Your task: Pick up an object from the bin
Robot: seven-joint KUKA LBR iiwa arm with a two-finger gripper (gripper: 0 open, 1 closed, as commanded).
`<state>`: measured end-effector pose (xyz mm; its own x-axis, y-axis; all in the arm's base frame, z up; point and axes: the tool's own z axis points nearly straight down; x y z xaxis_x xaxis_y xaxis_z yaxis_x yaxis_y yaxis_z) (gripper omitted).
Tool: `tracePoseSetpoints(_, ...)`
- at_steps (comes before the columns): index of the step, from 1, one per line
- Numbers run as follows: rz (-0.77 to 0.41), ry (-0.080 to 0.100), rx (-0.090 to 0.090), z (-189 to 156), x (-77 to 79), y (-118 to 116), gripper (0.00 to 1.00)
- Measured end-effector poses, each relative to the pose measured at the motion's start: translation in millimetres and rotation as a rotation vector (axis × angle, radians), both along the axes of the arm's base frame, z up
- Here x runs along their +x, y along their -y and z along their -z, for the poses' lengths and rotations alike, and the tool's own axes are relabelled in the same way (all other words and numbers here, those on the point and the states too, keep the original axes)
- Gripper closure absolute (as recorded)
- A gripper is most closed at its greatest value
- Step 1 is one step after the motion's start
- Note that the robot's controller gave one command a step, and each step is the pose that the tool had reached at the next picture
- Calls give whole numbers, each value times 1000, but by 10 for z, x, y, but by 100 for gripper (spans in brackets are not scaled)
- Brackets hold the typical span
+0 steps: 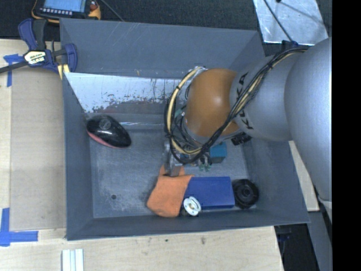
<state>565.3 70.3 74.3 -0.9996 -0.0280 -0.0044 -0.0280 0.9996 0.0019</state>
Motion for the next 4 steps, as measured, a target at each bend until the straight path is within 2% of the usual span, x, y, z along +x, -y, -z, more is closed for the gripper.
tracePoseSetpoints(1, 2, 15, 0, -27, 40, 6, 0)
tracePoseSetpoints(2, 2, 14, 0, -26, 38, 7, 0)
tracePoseSetpoints(3, -612, 8, -4, 11, -108, -131, 100)
tracePoseSetpoints(4, -611, 8, -4, 11, -108, -130, 100)
